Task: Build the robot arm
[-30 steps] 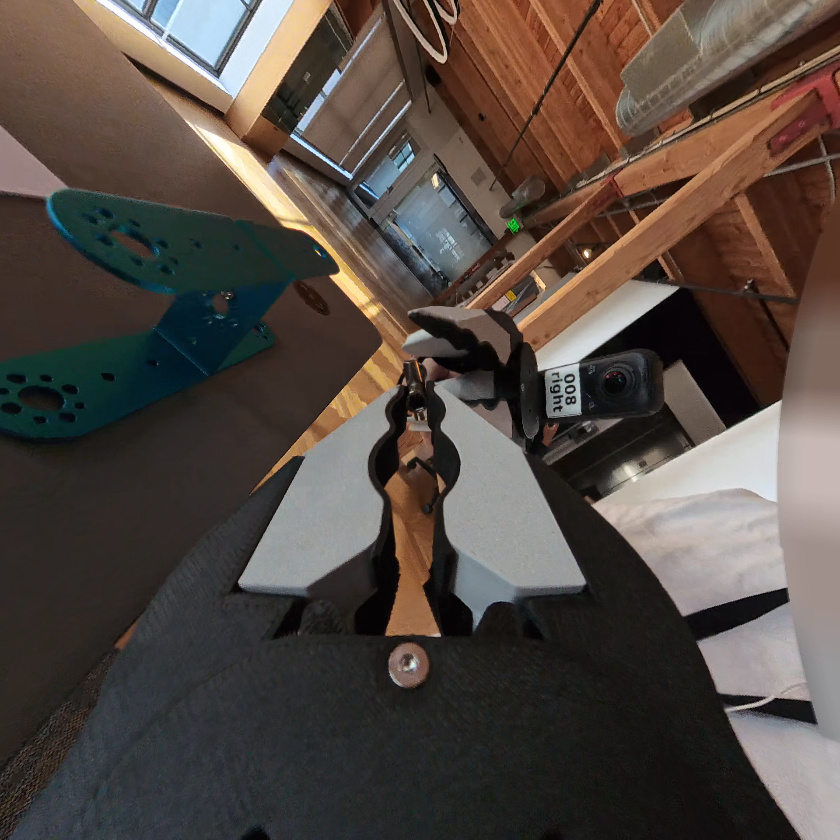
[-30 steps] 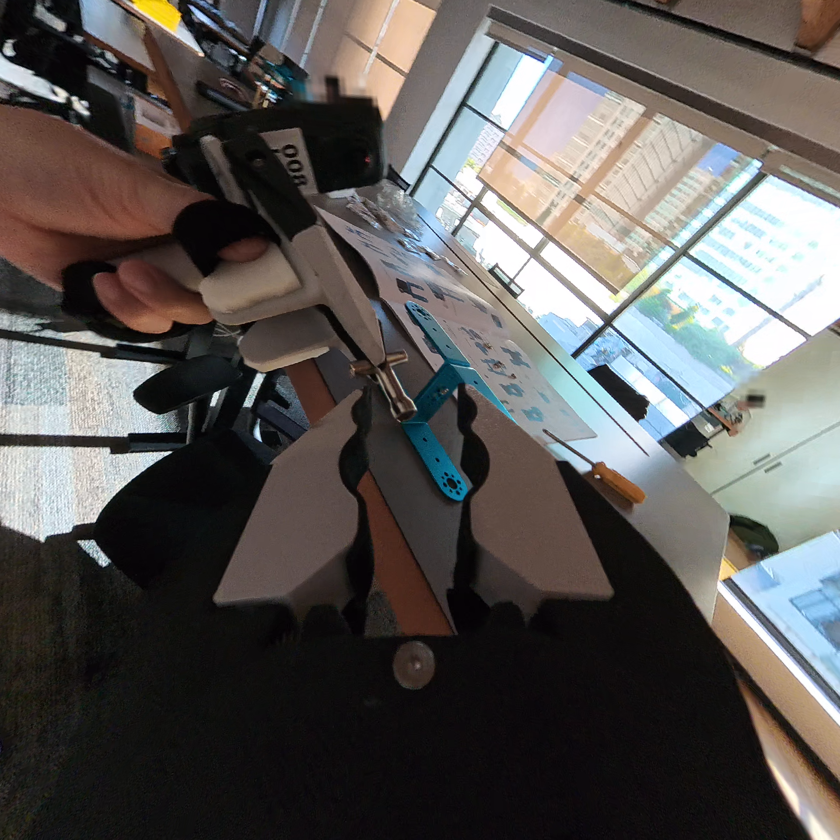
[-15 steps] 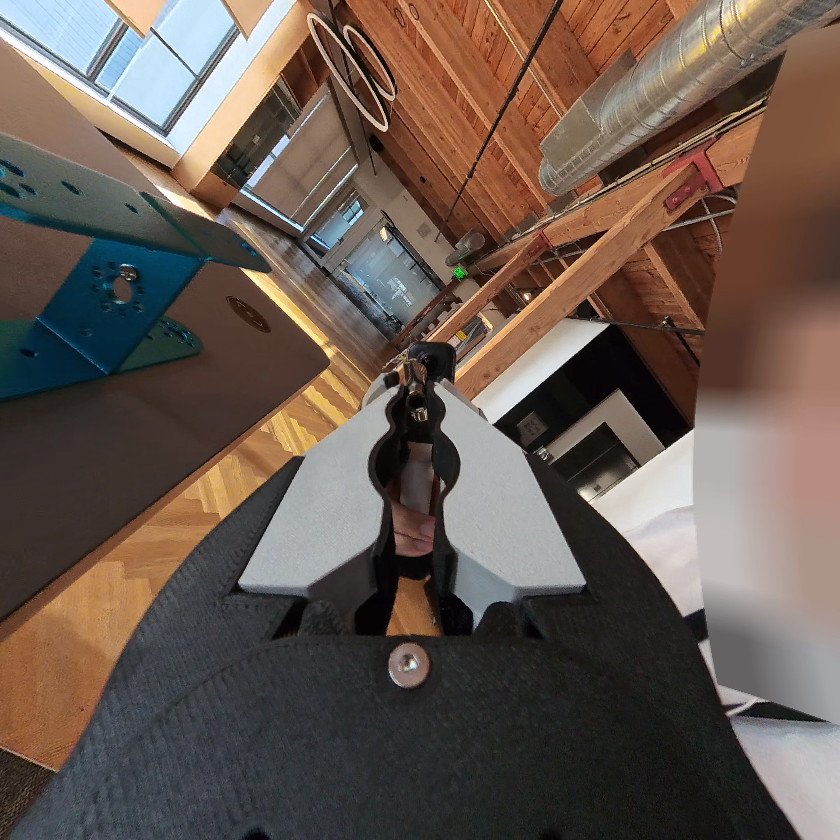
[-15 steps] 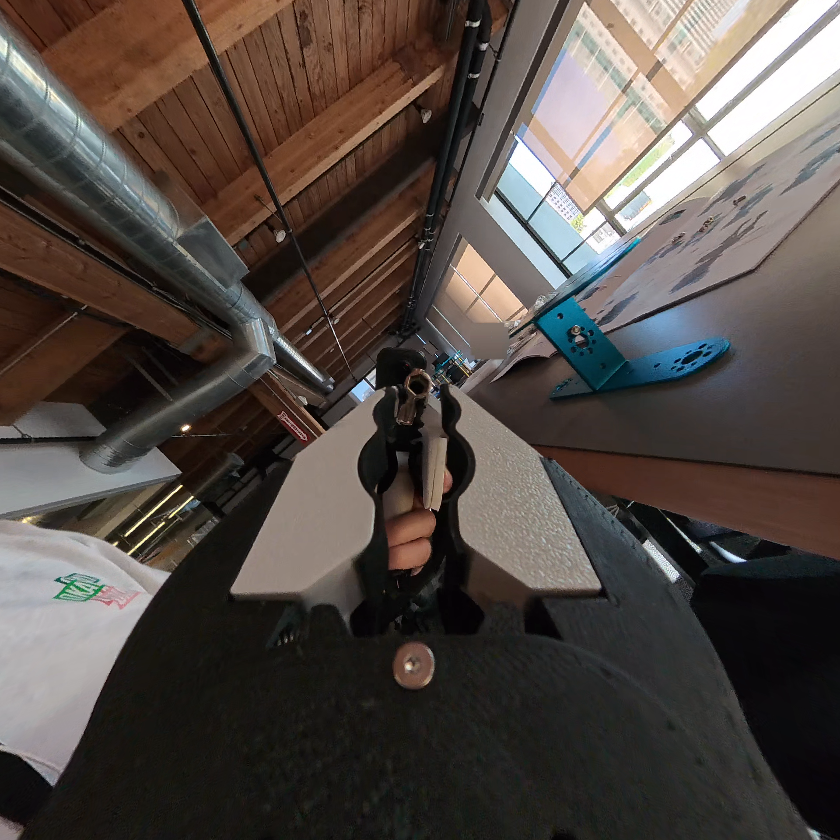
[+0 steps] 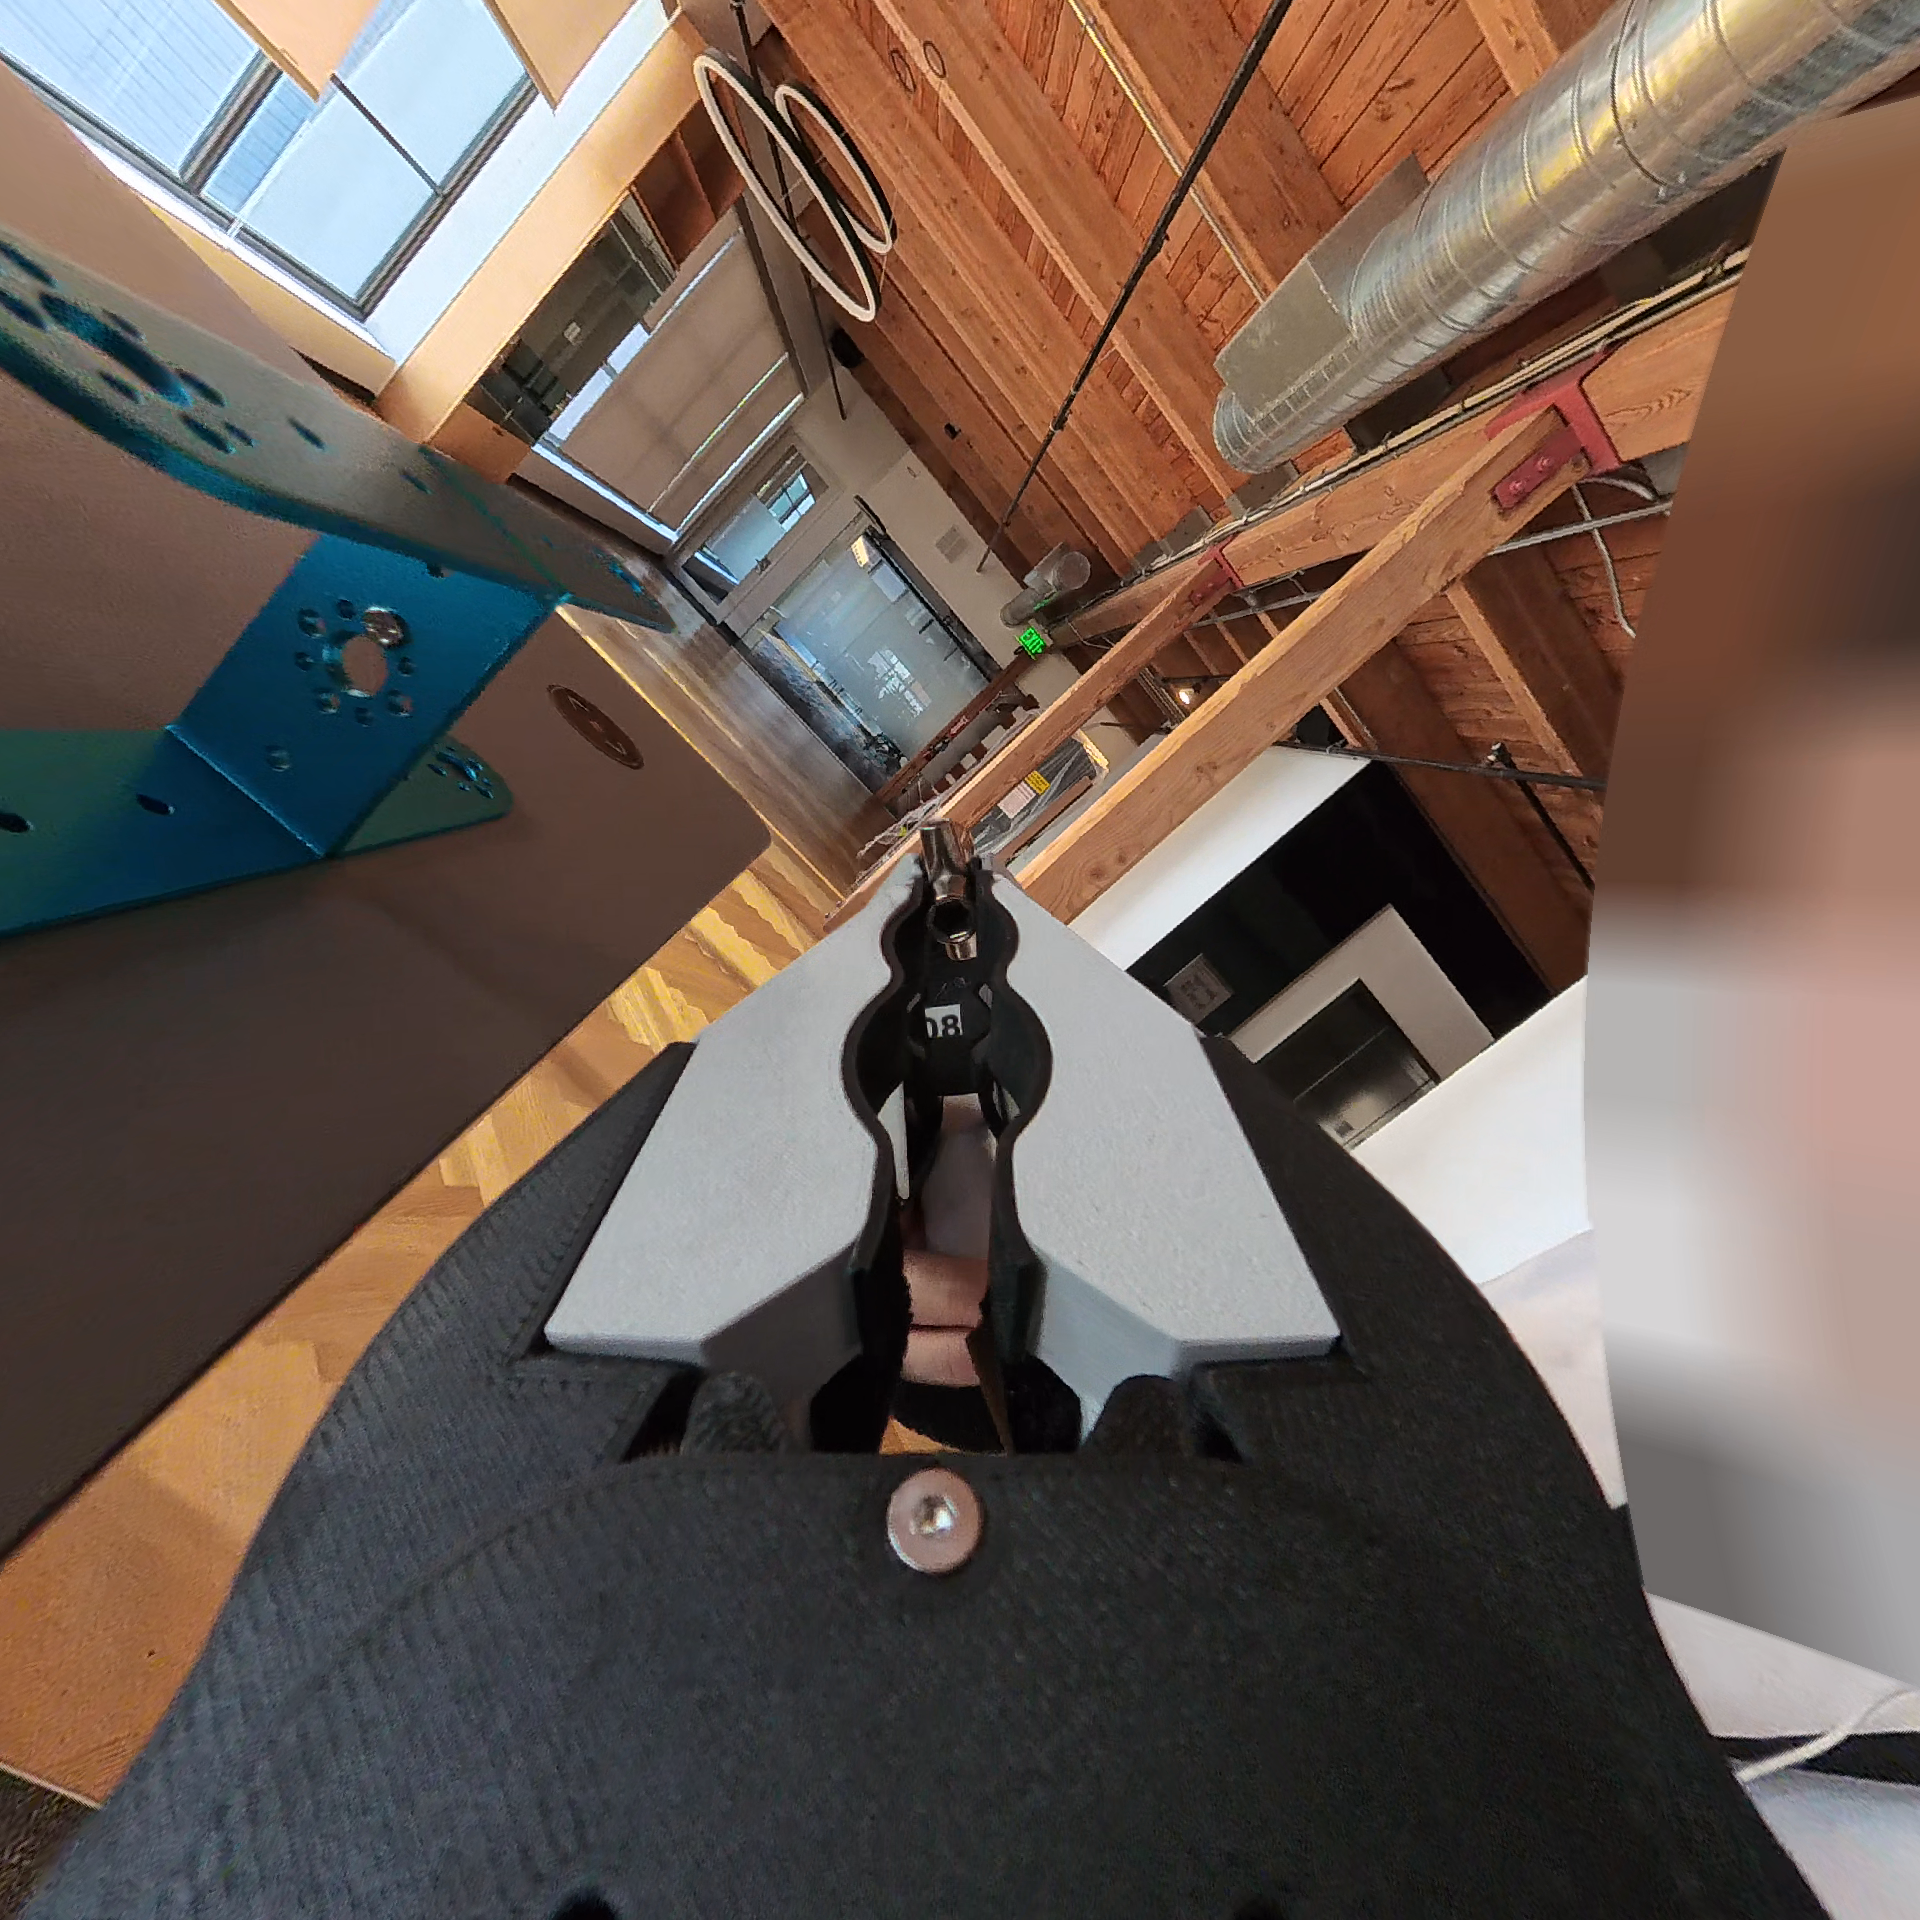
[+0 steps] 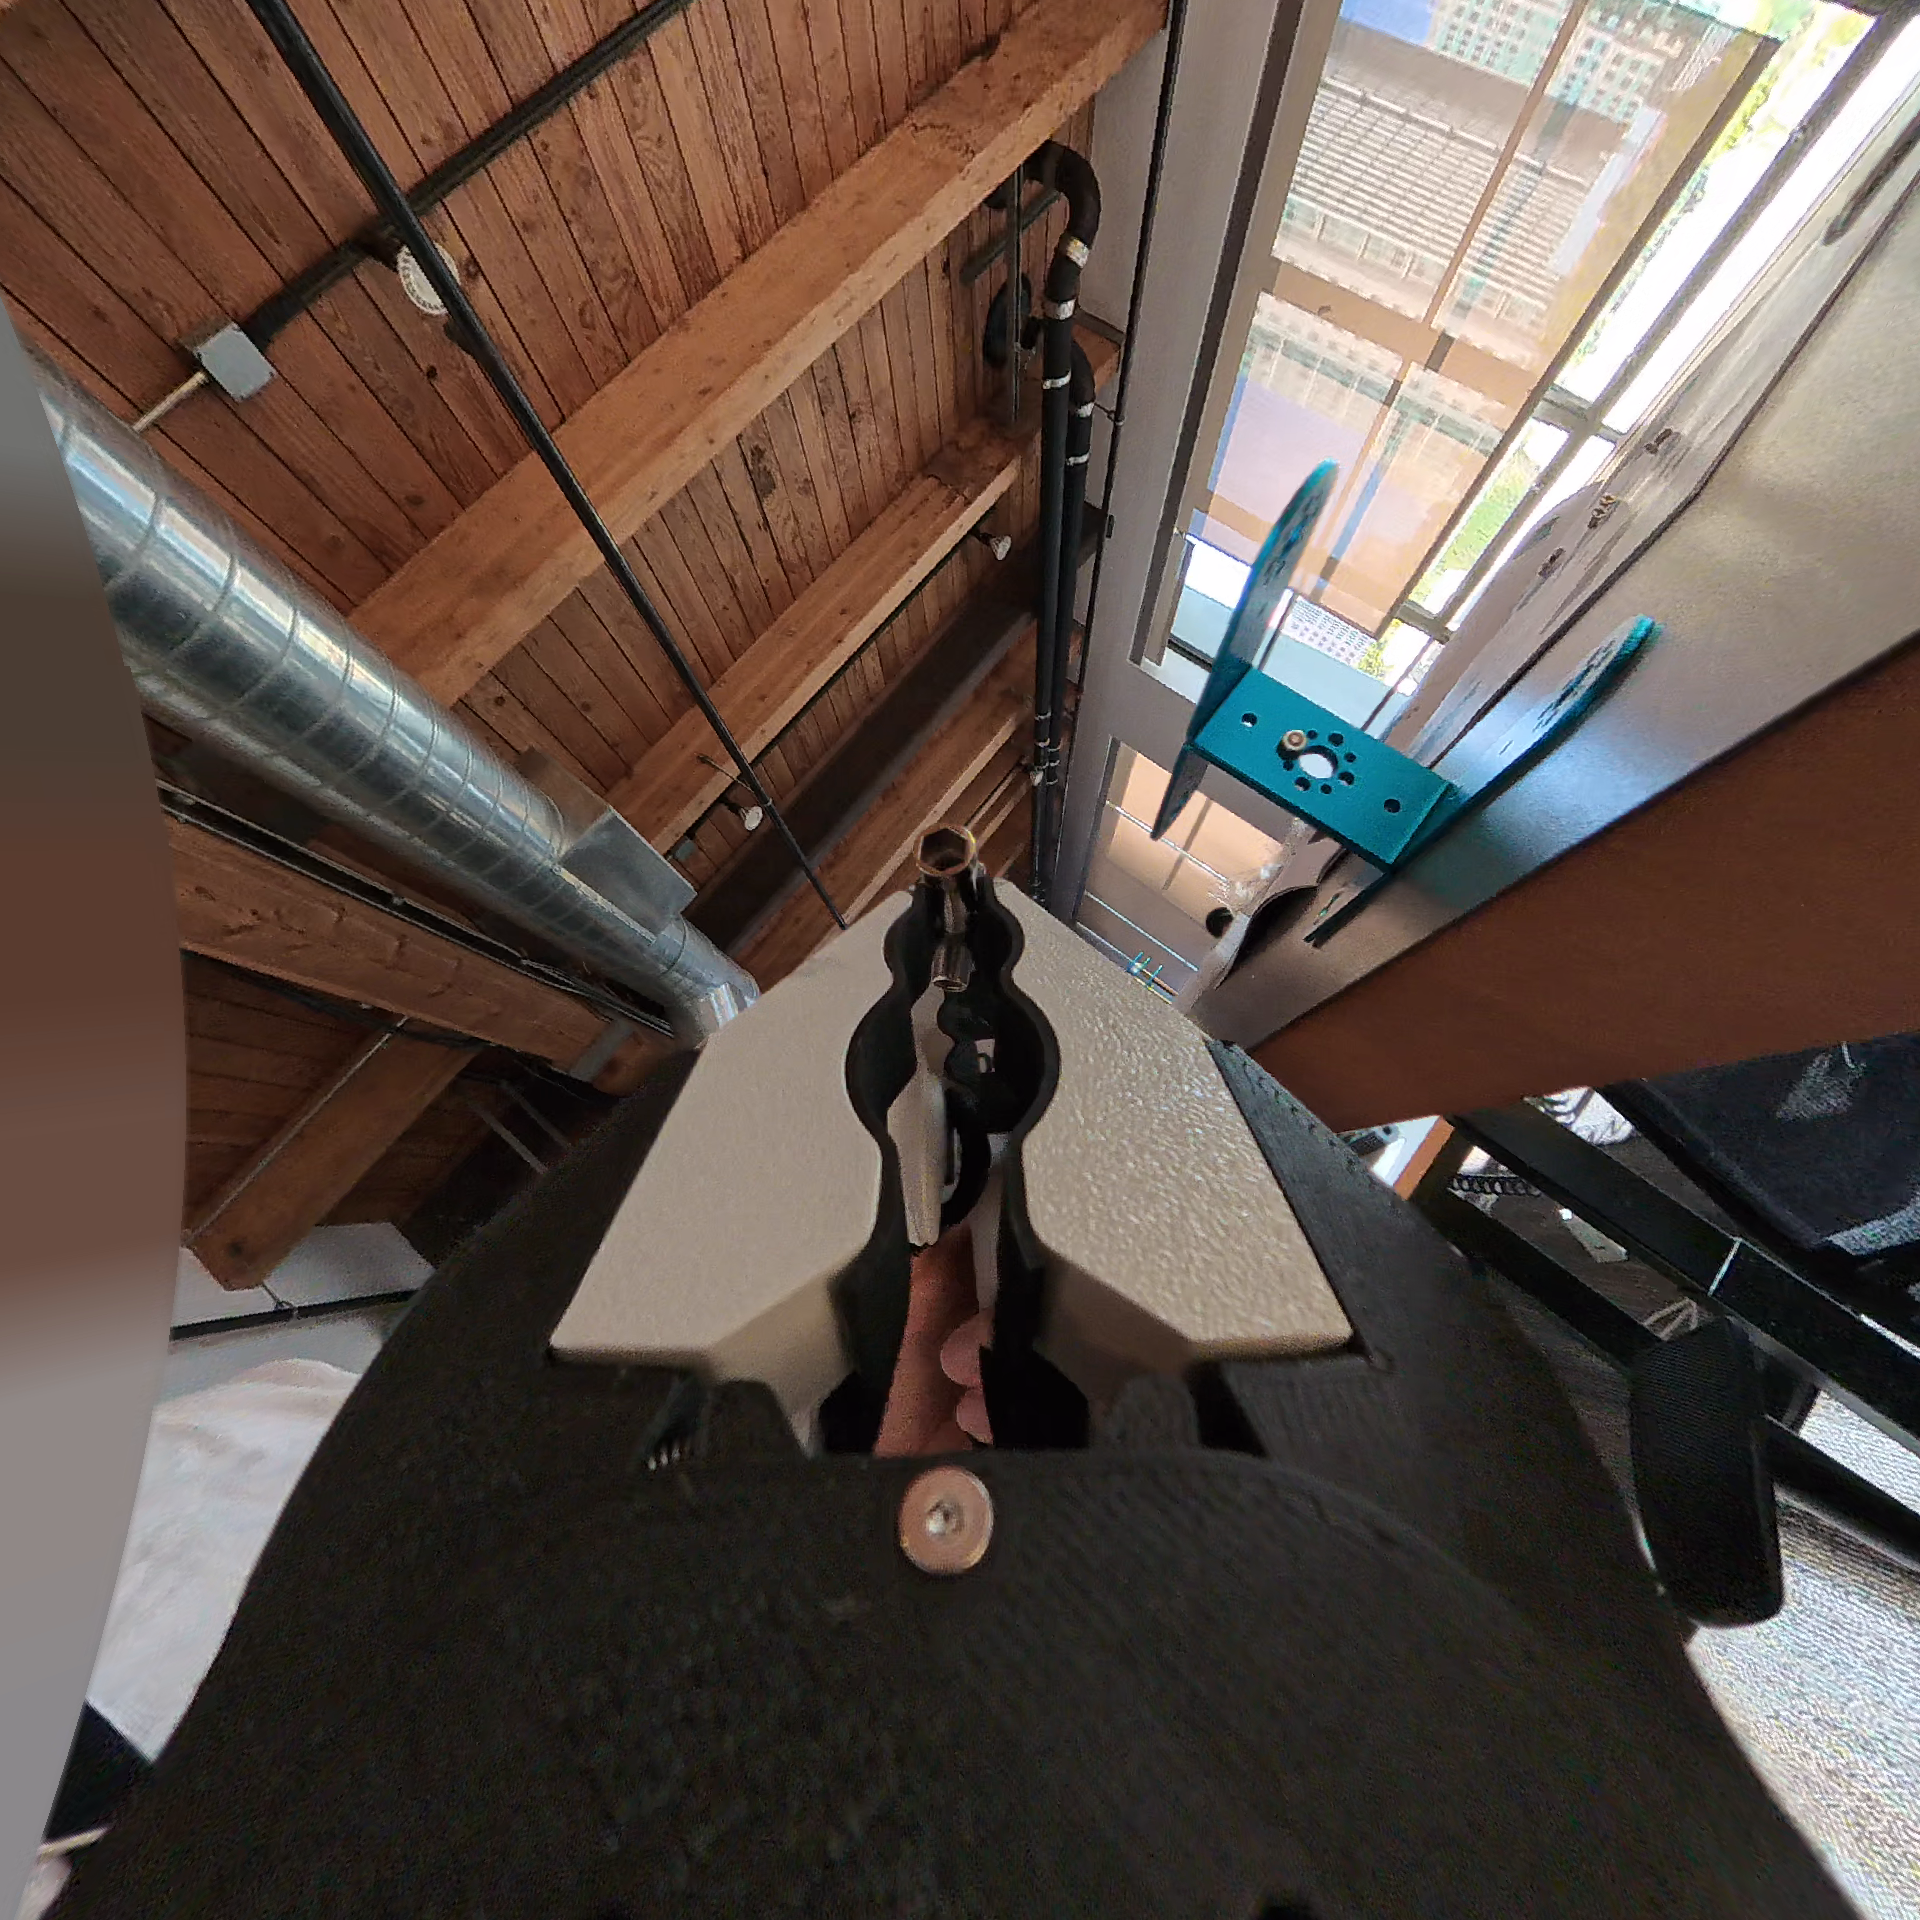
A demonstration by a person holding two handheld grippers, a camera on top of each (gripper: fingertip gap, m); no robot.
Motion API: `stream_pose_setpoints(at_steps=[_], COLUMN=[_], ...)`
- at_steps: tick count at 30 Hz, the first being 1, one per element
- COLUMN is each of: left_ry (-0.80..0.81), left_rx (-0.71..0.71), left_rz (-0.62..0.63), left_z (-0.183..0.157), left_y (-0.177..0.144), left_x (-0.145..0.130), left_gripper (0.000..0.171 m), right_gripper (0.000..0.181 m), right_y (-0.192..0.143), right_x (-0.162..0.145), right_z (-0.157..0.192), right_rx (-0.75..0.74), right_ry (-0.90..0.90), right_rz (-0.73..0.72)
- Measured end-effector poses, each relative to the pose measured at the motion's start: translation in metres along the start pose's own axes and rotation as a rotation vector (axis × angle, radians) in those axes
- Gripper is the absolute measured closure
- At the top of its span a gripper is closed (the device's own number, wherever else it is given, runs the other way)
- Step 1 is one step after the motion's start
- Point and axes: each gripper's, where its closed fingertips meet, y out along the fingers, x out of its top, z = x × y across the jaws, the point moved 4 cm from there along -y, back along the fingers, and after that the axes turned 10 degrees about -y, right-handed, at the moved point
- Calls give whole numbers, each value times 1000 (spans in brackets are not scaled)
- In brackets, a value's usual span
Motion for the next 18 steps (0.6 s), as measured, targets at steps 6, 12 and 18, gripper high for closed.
stream_pose_setpoints(at_steps=[6, 12, 18], left_ry=[58, 381, 428], left_rx=[19, 221, 274], left_rz=[125, 186, 351], left_z=[-2, -9, -14], left_y=[2, -24, -18], left_x=[-6, 25, 29], left_gripper=[155, 147, 145], right_gripper=[176, 175, 175], right_y=[1, -4, 6], right_x=[6, 15, 7], right_z=[1, -11, 2], right_rx=[-28, -106, 8], right_ry=[-108, -134, -107], right_rz=[17, 20, -7])
